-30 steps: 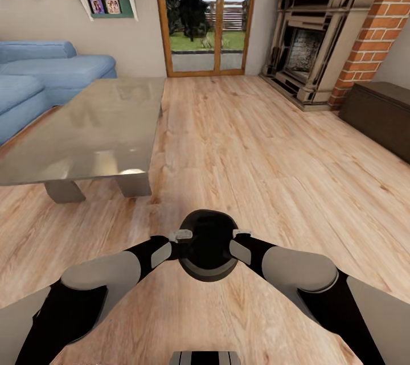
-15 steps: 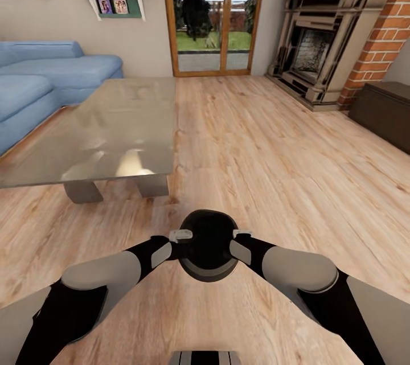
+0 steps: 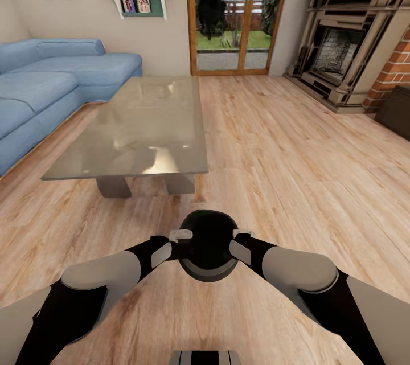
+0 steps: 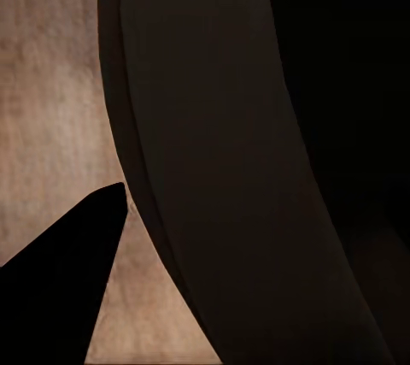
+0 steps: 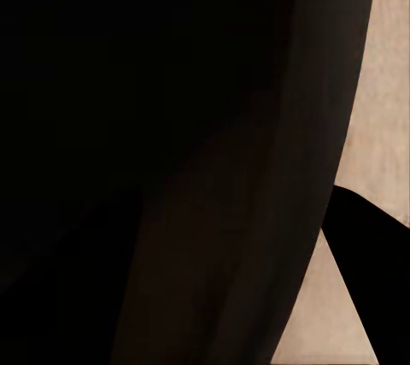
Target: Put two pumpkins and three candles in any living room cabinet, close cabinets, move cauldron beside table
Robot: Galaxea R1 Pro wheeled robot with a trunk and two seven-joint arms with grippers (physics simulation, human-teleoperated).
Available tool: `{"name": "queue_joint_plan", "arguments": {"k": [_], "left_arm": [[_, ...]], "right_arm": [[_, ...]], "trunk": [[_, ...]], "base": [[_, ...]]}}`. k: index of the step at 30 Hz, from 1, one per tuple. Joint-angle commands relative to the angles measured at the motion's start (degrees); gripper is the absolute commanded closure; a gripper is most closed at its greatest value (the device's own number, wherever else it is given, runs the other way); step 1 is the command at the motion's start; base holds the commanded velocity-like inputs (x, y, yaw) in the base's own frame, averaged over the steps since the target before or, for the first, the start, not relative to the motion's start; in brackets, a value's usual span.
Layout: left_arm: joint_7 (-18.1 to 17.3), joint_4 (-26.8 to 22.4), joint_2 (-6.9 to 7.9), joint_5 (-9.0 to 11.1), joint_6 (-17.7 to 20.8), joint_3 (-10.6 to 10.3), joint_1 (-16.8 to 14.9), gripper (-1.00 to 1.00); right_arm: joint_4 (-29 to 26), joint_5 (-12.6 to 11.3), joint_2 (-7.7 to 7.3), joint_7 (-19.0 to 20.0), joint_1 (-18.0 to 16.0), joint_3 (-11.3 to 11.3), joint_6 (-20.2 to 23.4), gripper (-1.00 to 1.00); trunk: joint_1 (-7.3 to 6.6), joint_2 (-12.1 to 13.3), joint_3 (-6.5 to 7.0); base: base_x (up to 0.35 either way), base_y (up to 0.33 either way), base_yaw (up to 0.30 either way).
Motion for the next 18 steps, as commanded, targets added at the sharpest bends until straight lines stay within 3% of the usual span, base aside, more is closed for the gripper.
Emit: {"name": "queue_joint_plan", "arguments": {"k": [1,11,18], "left_arm": [[0.32,-0.16,0.13,0.88,0.11,-1.37,-0.03,1.00],[0.32,-0.16,0.13,0.88,0.11,-1.37,-0.03,1.00],[0.40,-0.16,0.06,0.88,0.11,-1.31,-0.03,1.00]], "right_arm": [[-0.08,1.02,-0.02,0.68,-0.12,0.22,-0.54,1.00],[-0.08,1.17,0.17,0.68,-0.12,0.22,-0.62,1.00],[-0.08,1.11,0.15,0.68,-0.12,0.22,-1.27,1.00]], "trunk": [[-0.02,-0.03,-0.04],[-0.02,-0.03,-0.46],[-0.02,-0.03,-0.57]], "base": [[0.000,0.341,0.004],[0.012,0.341,0.140],[0.158,0.314,0.043]]}}
